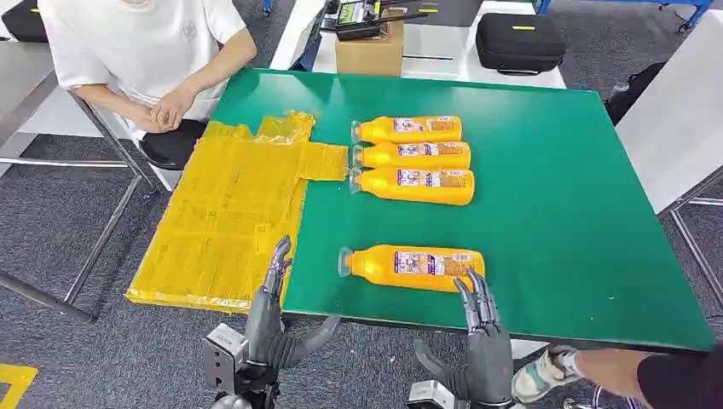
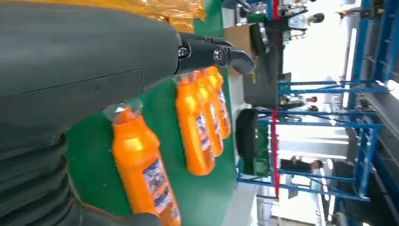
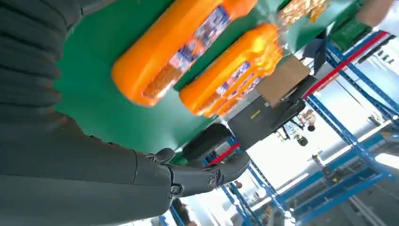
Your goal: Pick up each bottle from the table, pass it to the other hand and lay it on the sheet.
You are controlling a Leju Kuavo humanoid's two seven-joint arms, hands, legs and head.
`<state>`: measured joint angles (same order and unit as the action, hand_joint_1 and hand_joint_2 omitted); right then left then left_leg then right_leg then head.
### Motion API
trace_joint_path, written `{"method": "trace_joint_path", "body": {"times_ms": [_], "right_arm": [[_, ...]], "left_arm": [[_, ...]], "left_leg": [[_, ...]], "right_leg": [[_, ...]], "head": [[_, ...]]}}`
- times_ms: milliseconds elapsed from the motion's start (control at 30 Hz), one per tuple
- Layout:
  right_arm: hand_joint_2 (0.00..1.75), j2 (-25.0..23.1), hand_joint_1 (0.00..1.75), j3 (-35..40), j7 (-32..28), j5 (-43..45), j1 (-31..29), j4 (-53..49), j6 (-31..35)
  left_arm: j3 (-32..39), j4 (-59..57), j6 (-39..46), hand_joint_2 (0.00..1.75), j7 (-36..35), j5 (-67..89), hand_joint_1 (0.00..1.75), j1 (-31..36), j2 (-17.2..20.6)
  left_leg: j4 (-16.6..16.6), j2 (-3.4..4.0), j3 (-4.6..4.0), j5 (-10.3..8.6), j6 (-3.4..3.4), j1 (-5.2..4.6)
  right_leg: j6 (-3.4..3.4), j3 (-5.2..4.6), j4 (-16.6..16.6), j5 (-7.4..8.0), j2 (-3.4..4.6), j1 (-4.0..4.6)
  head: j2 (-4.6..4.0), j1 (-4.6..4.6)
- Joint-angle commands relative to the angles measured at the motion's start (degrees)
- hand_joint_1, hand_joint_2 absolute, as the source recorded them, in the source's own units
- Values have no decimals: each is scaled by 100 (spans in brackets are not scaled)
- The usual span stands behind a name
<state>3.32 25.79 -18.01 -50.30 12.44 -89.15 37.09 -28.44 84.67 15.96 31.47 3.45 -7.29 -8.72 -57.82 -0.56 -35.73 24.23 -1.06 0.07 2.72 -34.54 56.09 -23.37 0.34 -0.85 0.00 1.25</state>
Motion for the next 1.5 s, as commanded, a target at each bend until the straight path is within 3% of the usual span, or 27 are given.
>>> {"method": "trace_joint_path", "body": {"times_ms": [33, 267, 467, 600, 967, 1133, 1500], "right_arm": [[175, 145, 0, -730, 152, -624, -691, 815, -184], [175, 273, 0, -985, 160, -932, -1073, 1269, -294], [175, 309, 0, -1283, -197, -310, -2226, 2661, -922], [175, 285, 0, -1266, -243, -312, -2355, 2903, -922], [175, -104, 0, -1166, -727, 246, -3719, 4984, -1652], [175, -146, 0, -865, -933, 305, -3671, 5082, -1999], [175, -44, 0, -659, -902, 153, -3728, 5238, -1874]], "left_arm": [[335, -26, -189, 175, -26, 43, 0, 168, -19], [450, 266, -378, 175, -147, 195, 0, 140, -65], [350, 208, -815, 175, -346, 223, 0, 318, 26], [271, 149, -881, 175, -358, 297, 0, 390, 57], [102, -146, -1153, 175, -388, 295, 0, 819, -17], [50, -104, -1163, 175, -373, 303, 0, 871, 5], [0, -71, -1197, 175, -354, 302, 0, 896, 14]], "left_leg": [[8, 16, 34, 9, 6, 4], [5, 8, 16, 1, 1, 1], [8, 26, 26, 2, 4, 0], [6, 5, 19, -4, 0, 0], [6, 21, 43, 4, 4, 2], [2, 13, 42, 6, 6, 5], [1, 5, 33, 4, 2, 2]], "right_leg": [[-11, 31, -10, -4, 8, 6], [-4, 16, -7, 0, 4, 2], [-7, 22, -10, 5, 20, 2], [-4, 19, -7, 3, 0, 1], [-9, 40, -7, 0, 15, 4], [-11, 43, -4, -5, 7, 7], [-4, 36, -4, -5, 0, 4]], "head": [[0, 2], [0, 2], [-2, 2], [0, 0], [0, 2], [0, 2], [0, 0]]}}
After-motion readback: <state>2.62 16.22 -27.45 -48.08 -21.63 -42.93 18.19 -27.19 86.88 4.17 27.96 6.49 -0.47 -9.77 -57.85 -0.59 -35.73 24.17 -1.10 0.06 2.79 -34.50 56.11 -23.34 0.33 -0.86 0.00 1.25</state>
